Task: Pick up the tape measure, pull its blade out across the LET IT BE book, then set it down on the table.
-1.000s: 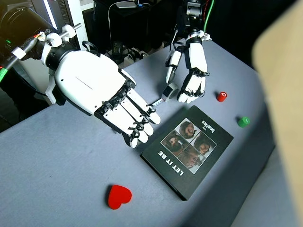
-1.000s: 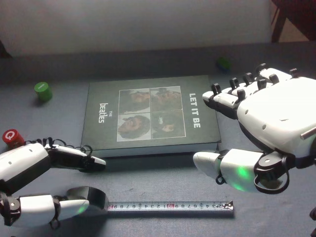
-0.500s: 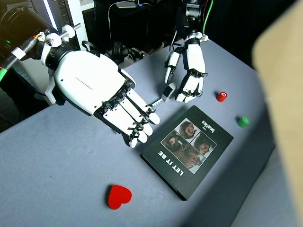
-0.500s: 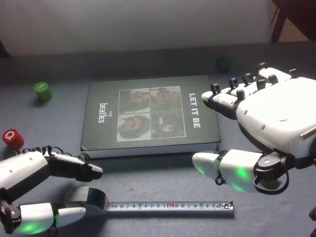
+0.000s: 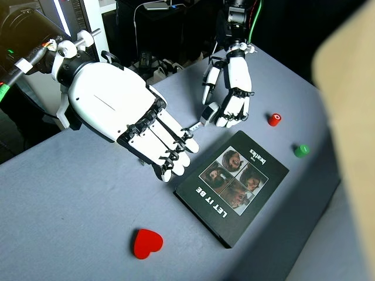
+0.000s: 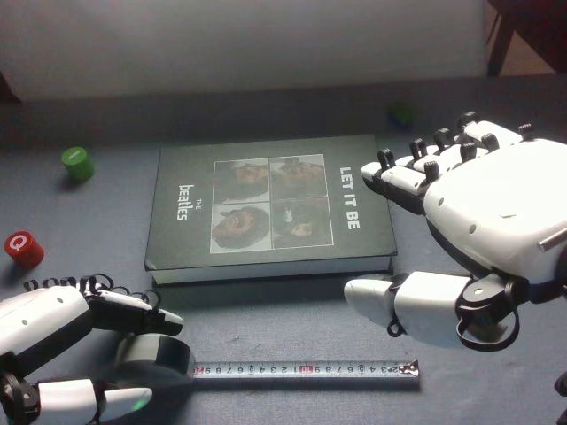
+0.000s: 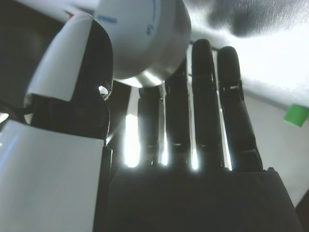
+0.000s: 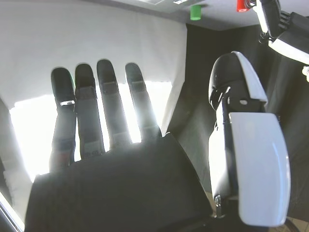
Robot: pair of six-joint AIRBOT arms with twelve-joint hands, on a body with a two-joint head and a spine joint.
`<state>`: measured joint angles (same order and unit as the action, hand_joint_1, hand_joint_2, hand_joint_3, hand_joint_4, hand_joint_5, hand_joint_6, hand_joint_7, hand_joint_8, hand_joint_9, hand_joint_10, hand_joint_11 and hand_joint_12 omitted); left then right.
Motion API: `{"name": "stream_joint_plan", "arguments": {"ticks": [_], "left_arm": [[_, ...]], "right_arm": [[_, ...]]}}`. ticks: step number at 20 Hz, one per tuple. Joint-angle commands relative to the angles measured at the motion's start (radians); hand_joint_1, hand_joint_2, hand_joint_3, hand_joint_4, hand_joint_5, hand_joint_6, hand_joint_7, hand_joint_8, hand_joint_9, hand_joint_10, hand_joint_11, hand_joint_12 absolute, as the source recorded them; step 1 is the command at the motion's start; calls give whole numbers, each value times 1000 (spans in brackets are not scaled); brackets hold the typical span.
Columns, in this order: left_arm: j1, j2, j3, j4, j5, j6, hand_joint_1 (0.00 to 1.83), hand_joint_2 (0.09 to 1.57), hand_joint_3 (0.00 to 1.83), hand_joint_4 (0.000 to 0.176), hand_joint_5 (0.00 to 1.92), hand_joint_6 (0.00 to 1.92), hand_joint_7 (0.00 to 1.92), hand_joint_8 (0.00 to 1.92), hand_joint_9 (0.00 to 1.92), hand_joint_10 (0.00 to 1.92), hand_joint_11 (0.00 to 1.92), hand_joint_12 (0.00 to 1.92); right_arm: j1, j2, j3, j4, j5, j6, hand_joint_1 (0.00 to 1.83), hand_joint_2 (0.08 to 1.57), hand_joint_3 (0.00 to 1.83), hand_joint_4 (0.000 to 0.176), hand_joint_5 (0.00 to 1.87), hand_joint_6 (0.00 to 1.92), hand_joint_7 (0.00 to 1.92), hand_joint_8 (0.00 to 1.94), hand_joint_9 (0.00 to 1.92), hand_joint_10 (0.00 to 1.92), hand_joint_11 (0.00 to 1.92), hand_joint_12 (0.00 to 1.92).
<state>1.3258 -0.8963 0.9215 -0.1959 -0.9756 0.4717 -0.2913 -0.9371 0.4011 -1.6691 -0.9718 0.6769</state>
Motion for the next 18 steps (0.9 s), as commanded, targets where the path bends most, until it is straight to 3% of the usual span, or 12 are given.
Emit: {"name": "stream_joint_plan", "arguments": {"ticks": [1,6,7,8,9,10,11,13,18], "left_arm": [[-5,-9,-3,-2,-101,1,944,1107,0,0,704,5,714,1,605,1,258,917],[-5,-26,-14,-2,-91,38,948,1108,1,0,710,6,735,8,628,9,268,919],[-5,-28,-16,-2,-90,47,1031,1150,1,0,843,16,853,9,790,23,487,913],[-4,-29,-16,-2,-88,52,1108,1166,0,0,860,912,942,18,900,32,614,871],[-4,-30,-17,-2,-85,55,1310,1158,0,0,798,1070,929,844,885,1034,732,917],[-4,-31,-18,-2,-82,57,1350,1166,2,0,783,1041,862,1146,879,1270,833,993],[-4,-32,-18,-3,-81,58,1360,1173,0,0,799,978,814,1270,888,1339,916,1065],[-6,-34,-18,-8,-82,65,1364,1167,0,0,843,912,798,1295,901,1371,976,1164],[-26,-26,-22,-4,-84,38,1366,1162,0,0,824,944,827,1257,905,1346,934,1161]], "right_arm": [[8,4,-4,-87,-26,5,103,1117,1,55,181,0,250,1,255,6,18,952],[8,4,-4,-87,-23,5,102,1117,1,55,179,0,268,7,278,13,34,963],[8,4,-4,-87,-23,5,101,1118,1,54,198,7,288,12,292,16,30,963],[8,4,-4,-87,-23,5,101,1118,1,53,201,7,289,11,289,13,25,961],[8,4,-4,-87,-22,5,100,1118,1,53,199,6,292,11,292,13,30,964],[8,4,-4,-87,-21,5,100,1118,1,54,200,4,290,7,277,5,5,938],[8,4,-4,-87,-20,5,92,1121,1,54,194,1,274,2,264,1,0,915],[8,4,-4,-87,-18,5,91,1121,1,56,168,0,248,0,227,0,0,911],[14,4,-4,-88,-11,2,79,1137,4,55,174,6,260,9,258,9,8,932]]}}
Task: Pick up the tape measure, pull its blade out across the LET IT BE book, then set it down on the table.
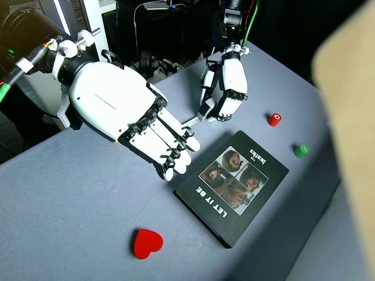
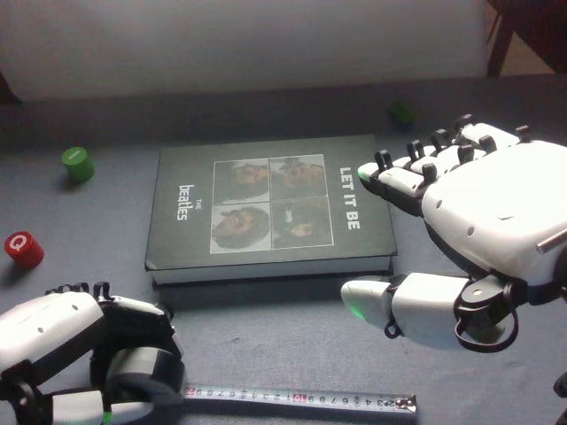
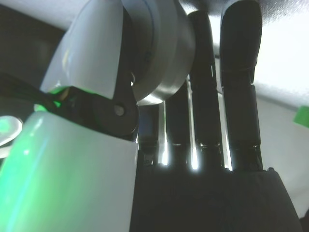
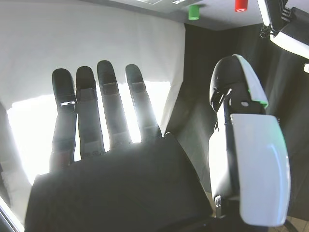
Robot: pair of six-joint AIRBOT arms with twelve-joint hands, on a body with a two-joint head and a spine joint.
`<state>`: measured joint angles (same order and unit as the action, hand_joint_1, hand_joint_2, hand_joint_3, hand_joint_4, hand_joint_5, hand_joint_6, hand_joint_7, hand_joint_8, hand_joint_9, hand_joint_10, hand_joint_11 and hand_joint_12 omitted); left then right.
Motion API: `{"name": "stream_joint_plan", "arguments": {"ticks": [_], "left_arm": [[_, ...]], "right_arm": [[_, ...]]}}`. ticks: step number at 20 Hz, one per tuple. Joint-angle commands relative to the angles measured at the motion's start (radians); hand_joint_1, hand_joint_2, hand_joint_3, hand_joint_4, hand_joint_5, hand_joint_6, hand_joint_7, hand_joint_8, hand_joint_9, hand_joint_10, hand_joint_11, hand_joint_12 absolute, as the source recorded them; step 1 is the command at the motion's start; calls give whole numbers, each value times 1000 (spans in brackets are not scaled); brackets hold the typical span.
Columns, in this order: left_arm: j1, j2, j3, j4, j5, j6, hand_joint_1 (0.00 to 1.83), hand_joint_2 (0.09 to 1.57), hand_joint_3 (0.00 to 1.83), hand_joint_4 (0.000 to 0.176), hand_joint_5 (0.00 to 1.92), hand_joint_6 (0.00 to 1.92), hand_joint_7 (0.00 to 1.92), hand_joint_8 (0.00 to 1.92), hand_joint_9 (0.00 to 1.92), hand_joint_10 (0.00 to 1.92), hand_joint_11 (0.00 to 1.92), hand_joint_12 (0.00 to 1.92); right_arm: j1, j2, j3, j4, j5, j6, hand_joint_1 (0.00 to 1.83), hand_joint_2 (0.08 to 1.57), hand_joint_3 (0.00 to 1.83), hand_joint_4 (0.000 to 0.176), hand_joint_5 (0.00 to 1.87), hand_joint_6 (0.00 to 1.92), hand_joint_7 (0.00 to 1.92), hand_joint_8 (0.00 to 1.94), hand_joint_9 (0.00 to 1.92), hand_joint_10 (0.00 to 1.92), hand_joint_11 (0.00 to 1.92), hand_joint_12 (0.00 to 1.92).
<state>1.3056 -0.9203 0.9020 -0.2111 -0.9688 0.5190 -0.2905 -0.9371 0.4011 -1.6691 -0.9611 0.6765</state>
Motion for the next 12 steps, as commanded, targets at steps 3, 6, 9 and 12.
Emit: {"name": "stream_joint_plan", "arguments": {"ticks": [3,6,9,12], "left_arm": [[-56,27,-14,14,-81,-32,1366,1162,0,0,823,949,831,1253,901,1347,929,1158],[-132,66,-26,13,-30,-43,1367,1162,0,0,811,961,834,1245,910,1341,943,1160],[-255,124,-38,11,72,-44,1367,1160,0,0,814,960,827,1252,925,1319,964,1138],[-376,164,-29,5,164,-45,1368,1160,0,0,809,959,840,1239,920,1323,965,1133]], "right_arm": [[26,3,-4,-122,-19,-10,79,1133,1,54,193,4,293,6,291,9,37,956],[47,-7,-4,-175,-4,-54,159,1128,0,49,205,5,306,6,331,19,71,979],[78,-43,13,-154,-17,-135,459,1083,0,0,303,14,379,8,380,16,112,1014],[170,-74,73,12,21,-209,649,1057,0,0,490,9,582,5,532,12,237,929]]}}
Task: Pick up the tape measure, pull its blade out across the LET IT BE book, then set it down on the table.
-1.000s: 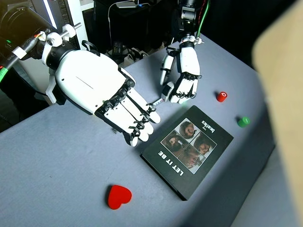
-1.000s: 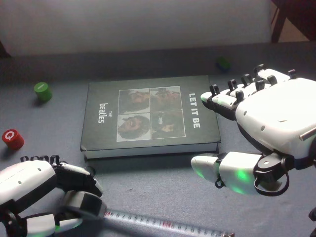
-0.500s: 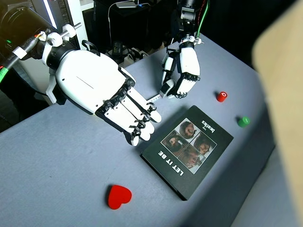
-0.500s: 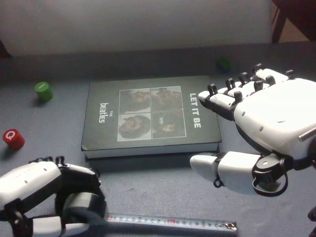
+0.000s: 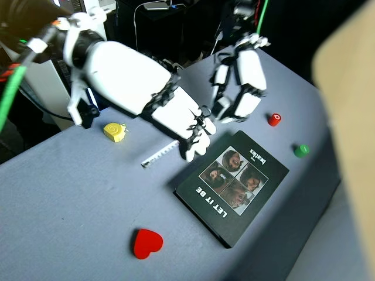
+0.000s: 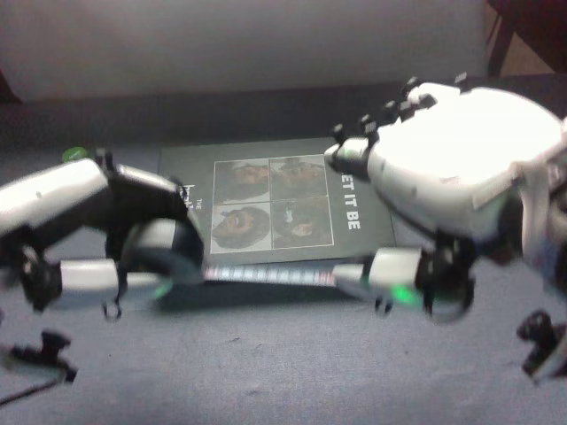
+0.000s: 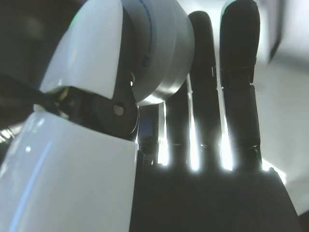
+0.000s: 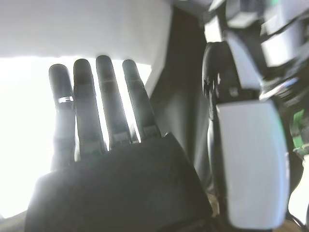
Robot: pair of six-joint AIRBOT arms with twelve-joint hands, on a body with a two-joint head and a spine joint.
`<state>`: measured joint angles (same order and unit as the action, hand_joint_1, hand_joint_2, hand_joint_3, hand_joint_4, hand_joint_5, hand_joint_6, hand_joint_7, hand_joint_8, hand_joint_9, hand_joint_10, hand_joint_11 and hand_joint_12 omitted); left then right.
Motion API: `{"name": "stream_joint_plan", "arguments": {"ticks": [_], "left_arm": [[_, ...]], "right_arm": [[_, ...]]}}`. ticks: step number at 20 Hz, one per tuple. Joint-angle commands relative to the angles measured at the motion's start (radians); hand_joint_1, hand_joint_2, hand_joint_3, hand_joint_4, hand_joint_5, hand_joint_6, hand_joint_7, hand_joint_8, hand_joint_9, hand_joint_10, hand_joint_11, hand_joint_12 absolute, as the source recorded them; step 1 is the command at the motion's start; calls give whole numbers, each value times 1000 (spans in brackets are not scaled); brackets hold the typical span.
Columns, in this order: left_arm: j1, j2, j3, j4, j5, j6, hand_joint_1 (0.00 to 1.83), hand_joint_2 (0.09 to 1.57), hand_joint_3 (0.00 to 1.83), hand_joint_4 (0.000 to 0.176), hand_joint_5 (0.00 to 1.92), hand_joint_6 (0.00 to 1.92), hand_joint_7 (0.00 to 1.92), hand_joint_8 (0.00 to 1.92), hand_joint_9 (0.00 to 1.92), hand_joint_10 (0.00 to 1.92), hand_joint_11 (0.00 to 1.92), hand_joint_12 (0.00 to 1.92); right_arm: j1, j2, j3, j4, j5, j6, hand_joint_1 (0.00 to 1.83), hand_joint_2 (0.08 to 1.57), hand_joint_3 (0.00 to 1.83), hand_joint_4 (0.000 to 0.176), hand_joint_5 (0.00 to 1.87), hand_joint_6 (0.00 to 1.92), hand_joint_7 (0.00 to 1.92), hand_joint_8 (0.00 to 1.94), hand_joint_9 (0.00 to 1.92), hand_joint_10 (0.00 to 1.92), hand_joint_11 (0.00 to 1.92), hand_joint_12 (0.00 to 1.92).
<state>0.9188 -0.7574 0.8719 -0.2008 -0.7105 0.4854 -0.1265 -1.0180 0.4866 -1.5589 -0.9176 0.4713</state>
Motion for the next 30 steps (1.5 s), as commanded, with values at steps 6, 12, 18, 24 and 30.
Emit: {"name": "stream_joint_plan", "arguments": {"ticks": [6,12,18,24,30], "left_arm": [[-181,-24,87,-14,73,-45,1367,1161,0,0,808,959,840,1244,914,1329,968,1136],[-264,-40,179,-66,137,-74,1371,1147,0,0,857,899,869,1207,917,1318,968,1147],[-278,-36,219,0,156,-122,1371,1147,0,0,862,898,865,1203,917,1321,956,1144],[-254,-37,244,56,135,-189,1371,1145,0,0,885,880,852,1202,921,1327,956,1155],[-250,-46,254,31,136,-236,1368,1156,0,0,836,925,848,1228,910,1341,947,1161]], "right_arm": [[117,-112,150,-57,64,-62,876,1064,1,0,629,12,716,10,685,26,347,927],[167,-206,223,25,73,-97,974,1082,3,0,721,29,799,25,765,38,410,955],[172,-283,351,49,70,-81,987,1079,0,0,740,22,813,18,779,34,414,958],[173,-304,422,91,90,-97,992,1080,0,0,774,17,856,10,853,33,464,955],[198,-333,501,173,124,-132,993,1080,0,0,819,25,870,11,858,28,493,966]]}}
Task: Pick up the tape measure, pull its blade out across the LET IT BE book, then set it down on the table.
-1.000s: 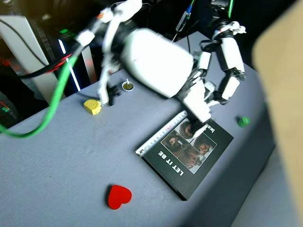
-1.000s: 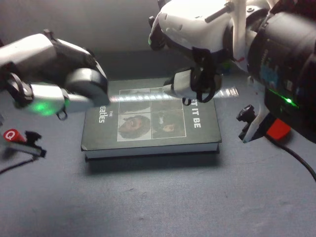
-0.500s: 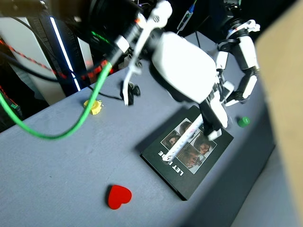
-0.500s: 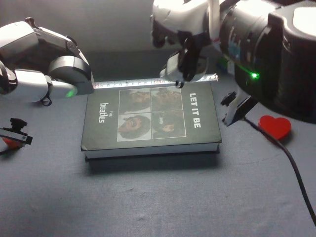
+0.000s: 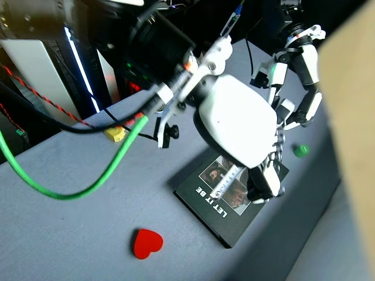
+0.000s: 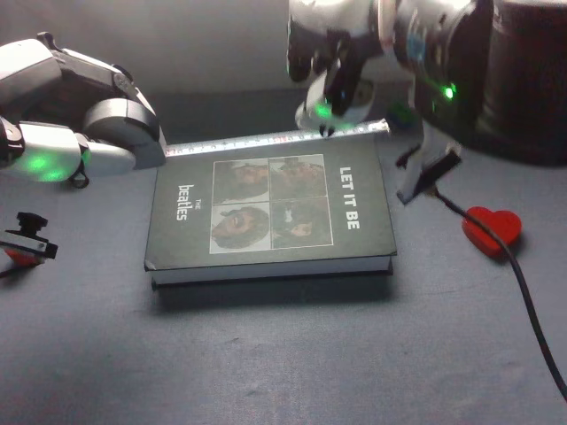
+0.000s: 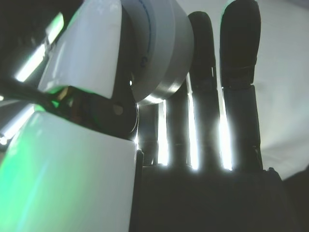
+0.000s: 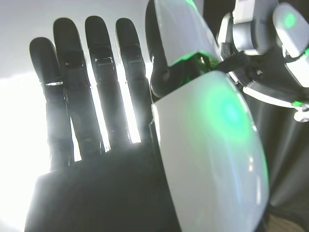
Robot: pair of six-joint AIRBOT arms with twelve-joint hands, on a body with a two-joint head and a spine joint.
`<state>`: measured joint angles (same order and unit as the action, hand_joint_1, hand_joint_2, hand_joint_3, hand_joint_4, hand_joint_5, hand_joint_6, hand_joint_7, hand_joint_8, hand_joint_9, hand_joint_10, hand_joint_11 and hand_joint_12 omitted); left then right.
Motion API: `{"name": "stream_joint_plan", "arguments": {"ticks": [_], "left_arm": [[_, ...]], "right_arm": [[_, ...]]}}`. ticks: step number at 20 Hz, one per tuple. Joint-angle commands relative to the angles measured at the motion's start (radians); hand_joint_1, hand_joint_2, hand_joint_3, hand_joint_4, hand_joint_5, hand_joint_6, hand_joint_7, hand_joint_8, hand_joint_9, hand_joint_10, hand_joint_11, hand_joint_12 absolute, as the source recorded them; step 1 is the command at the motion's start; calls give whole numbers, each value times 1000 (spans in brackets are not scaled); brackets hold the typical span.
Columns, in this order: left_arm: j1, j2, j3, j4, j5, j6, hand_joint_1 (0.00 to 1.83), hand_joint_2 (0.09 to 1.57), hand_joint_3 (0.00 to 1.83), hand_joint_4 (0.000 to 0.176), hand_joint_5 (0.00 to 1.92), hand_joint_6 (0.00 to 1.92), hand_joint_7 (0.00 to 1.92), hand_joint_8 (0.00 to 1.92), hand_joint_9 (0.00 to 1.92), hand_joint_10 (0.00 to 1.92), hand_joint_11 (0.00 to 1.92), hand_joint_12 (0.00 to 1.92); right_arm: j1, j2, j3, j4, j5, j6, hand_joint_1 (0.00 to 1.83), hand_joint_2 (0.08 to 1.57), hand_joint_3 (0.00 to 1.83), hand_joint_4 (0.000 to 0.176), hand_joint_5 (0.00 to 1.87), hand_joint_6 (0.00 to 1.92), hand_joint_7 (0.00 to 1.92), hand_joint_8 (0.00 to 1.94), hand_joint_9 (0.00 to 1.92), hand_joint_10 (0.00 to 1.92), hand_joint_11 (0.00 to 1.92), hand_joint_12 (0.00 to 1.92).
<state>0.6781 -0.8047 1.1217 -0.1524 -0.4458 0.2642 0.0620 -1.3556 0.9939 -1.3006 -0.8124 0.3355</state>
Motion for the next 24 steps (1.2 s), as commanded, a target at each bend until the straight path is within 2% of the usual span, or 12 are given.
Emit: {"name": "stream_joint_plan", "arguments": {"ticks": [1,9,11,24], "left_arm": [[-9,1,5,-18,-130,-15,1369,1156,0,0,836,930,847,1225,913,1336,949,1161],[-2,-1,8,-20,-153,-18,1369,1155,0,0,831,934,853,1218,912,1335,947,1159],[-1,-1,9,-13,-157,-18,1369,1156,0,0,830,936,852,1221,911,1336,950,1160],[8,-9,19,48,-176,-68,1369,1156,0,0,832,934,840,1224,921,1333,946,1148]], "right_arm": [[19,-3,6,-48,18,-9,993,1080,0,0,805,17,871,10,861,28,488,964],[15,-53,75,-39,41,-39,993,1079,0,0,779,3,875,8,845,16,490,969],[5,-60,76,-91,30,-31,993,1079,0,0,778,2,867,3,842,13,465,959],[-35,-74,102,-36,37,-45,987,1077,0,0,803,11,891,8,869,17,505,972]]}}
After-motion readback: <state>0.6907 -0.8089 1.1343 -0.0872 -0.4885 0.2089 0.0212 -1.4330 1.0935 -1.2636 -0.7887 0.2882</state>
